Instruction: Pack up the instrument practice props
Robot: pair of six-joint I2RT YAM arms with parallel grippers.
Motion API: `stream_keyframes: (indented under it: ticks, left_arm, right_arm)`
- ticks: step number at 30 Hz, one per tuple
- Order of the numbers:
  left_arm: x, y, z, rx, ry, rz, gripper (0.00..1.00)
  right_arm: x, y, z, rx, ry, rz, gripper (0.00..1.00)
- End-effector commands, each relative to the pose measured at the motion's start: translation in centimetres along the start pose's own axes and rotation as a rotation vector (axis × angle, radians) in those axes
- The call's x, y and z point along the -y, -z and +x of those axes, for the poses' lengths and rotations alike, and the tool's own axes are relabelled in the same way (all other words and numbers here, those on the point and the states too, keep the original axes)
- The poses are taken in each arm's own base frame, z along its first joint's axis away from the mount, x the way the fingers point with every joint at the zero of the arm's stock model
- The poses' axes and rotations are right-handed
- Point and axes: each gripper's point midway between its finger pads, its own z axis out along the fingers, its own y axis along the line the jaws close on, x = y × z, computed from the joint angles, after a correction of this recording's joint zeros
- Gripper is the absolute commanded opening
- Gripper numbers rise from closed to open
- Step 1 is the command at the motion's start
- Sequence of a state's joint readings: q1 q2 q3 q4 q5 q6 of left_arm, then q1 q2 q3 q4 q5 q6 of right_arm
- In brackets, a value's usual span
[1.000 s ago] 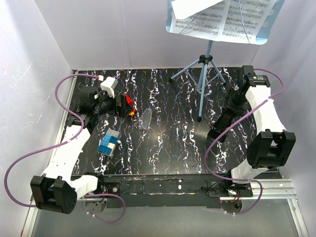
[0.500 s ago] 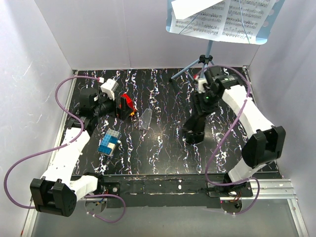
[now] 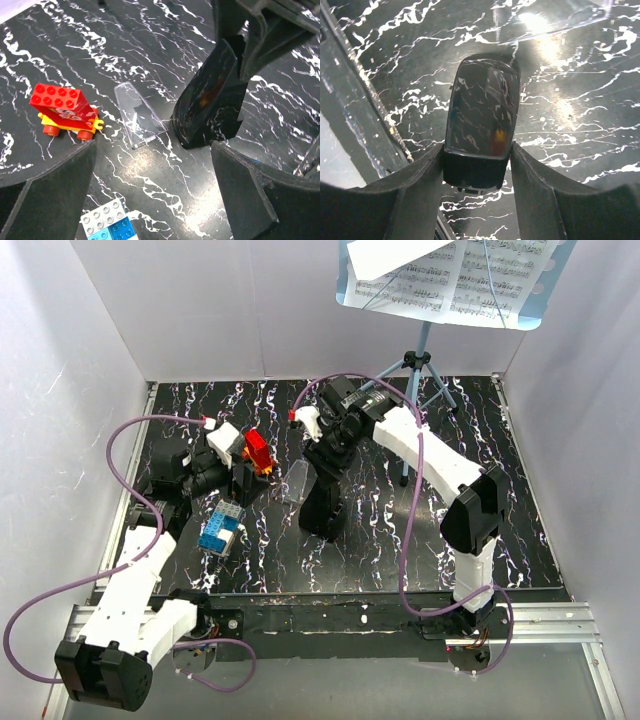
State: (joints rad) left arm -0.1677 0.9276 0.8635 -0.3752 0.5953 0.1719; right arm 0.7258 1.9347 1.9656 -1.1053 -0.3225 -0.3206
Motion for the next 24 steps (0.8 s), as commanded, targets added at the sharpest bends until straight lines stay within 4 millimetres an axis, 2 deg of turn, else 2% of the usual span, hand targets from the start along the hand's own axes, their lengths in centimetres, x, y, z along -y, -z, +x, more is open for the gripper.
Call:
stream_keyframes:
  ticks: [1,2,4,8,10,14,15,19,21,23,24]
  left_arm:
    - [2.9,0.6,0.8,0.017,-0.179,0.179,0.98]
    - [3.4,0.5,0.7,0.028,-0.210,0.216,0.98]
    - [4.3,0.2,0.4,0.051,-0.267,0.294,0.98]
    - [5.2,-1.3,-1.1,0.081,-0.335,0.446,0.98]
    - [5.7,-2.2,-1.9,0.084,-0.365,0.520,0.98]
    - [7.6,-3.7,-2.3,0.066,-0.442,0.659,0.98]
    - [8.1,-4.0,-2.6,0.071,-0.478,0.682,0.98]
    - [10.8,-5.1,-2.0,0.045,-0.576,0.792,0.98]
    - [11.9,-5.6,-1.4,0.025,-0.610,0.836,0.98]
    - [12.6,-6.2,-0.8,-0.006,-0.606,0.859,0.98]
    - [12.8,-6.6,-0.6,-0.021,-0.598,0.867,0.98]
  right_arm:
    - [-1.6,2.1,-0.8,0.055,0.084,-0.089,0.58]
    - [-1.6,2.5,-0.8,0.060,0.081,-0.092,0.71]
    - [-1.9,4.1,-1.7,0.102,0.087,-0.104,0.82]
    - [-2.9,8.0,-3.2,0.201,0.117,-0.119,0.87]
    - [-3.2,9.4,-2.9,0.222,0.148,-0.110,0.87]
    - [-3.3,11.8,-0.4,0.251,0.188,-0.055,0.84]
    - [-3.0,12.0,0.2,0.272,0.178,-0.037,0.84]
    - [-1.7,14.2,2.5,0.430,0.153,0.101,0.84]
    - [-1.2,13.4,4.6,0.450,0.156,0.177,0.87]
    - [-1.6,13.0,6.0,0.471,0.186,0.200,0.88]
    - [-2.1,12.5,6.8,0.468,0.207,0.186,0.85]
